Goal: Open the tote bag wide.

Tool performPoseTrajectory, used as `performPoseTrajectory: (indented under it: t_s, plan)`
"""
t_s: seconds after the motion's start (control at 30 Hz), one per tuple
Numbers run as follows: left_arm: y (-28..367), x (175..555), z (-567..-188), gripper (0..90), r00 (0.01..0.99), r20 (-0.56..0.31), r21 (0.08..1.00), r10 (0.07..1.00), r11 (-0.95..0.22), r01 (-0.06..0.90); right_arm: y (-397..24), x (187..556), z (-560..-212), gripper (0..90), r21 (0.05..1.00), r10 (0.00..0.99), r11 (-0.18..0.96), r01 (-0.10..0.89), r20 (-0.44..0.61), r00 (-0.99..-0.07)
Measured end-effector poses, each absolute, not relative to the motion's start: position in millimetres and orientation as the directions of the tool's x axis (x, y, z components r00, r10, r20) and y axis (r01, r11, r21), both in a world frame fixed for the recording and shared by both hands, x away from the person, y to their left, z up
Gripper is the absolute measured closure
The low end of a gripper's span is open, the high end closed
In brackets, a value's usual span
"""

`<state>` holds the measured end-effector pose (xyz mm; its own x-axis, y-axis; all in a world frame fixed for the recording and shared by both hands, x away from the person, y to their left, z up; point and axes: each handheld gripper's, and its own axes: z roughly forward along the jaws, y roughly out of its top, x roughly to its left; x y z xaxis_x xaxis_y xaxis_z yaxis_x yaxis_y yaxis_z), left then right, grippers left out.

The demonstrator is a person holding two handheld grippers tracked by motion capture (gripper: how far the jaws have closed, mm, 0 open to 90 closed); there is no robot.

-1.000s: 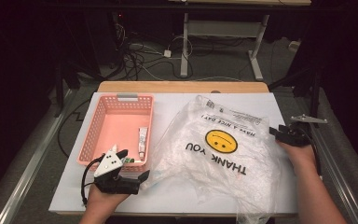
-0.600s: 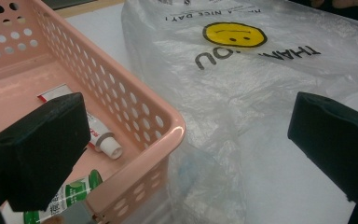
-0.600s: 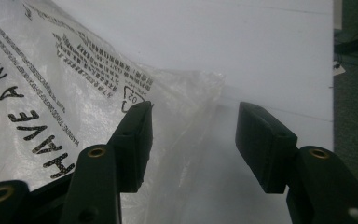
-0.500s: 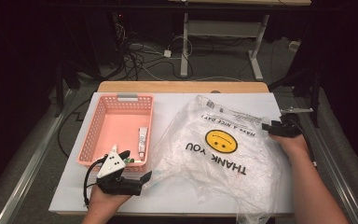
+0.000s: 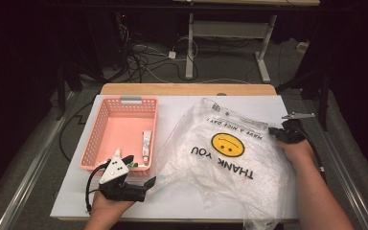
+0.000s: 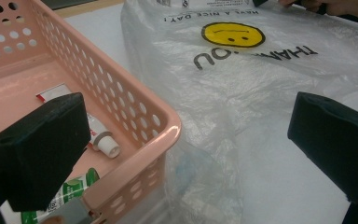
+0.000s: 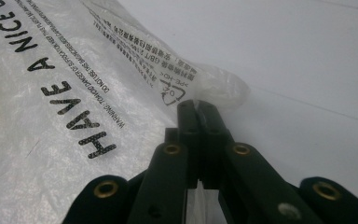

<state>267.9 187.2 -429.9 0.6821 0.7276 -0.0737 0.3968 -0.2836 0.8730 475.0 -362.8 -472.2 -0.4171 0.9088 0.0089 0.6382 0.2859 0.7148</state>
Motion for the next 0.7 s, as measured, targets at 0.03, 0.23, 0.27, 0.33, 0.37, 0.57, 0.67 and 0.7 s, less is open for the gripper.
performPoseTrajectory:
  t_s: [0.03,0.23,0.27,0.33,0.37,0.57,0.67,0.7]
  plan:
    - [187.5,267.8,-429.9,0.0,0.681,-0.074,0.873,0.729,-0.282,0.397,-362.9,474.4,-471.1,90.0,0.717,0.913,0.286,0.636,-0.002,-0.408]
    - [188.0,267.5,-429.5,0.0,0.682,-0.079,0.874,0.728,-0.278,0.398,-383.0,474.2,-460.2,90.0,0.754,0.948,0.205,0.624,0.004,-0.317]
    - [187.8,267.4,-429.5,0.0,0.682,-0.080,0.875,0.727,-0.278,0.398,-388.1,474.0,-458.8,90.0,0.760,0.954,0.186,0.623,0.011,-0.299]
    - [187.5,267.4,-429.5,0.0,0.683,-0.079,0.875,0.726,-0.278,0.397,-399.4,473.3,-456.7,90.0,0.770,0.964,0.145,0.622,0.031,-0.263]
    - [187.2,267.4,-429.4,0.0,0.683,-0.079,0.875,0.726,-0.278,0.397,-406.2,472.4,-455.8,90.0,0.774,0.969,0.127,0.620,0.036,-0.243]
    - [187.5,267.2,-428.7,0.0,0.681,-0.077,0.875,0.728,-0.278,0.396,-434.1,463.0,-450.6,90.0,0.803,0.988,0.047,0.595,0.049,-0.145]
    - [188.9,267.6,-428.0,0.0,0.676,-0.078,0.877,0.733,-0.272,0.395,-447.3,453.5,-448.8,90.0,0.811,0.993,0.018,0.585,0.056,-0.108]
    - [189.2,267.8,-427.8,0.0,0.675,-0.079,0.878,0.734,-0.270,0.396,-450.5,449.6,-449.4,90.0,0.815,0.993,0.018,0.579,0.051,-0.103]
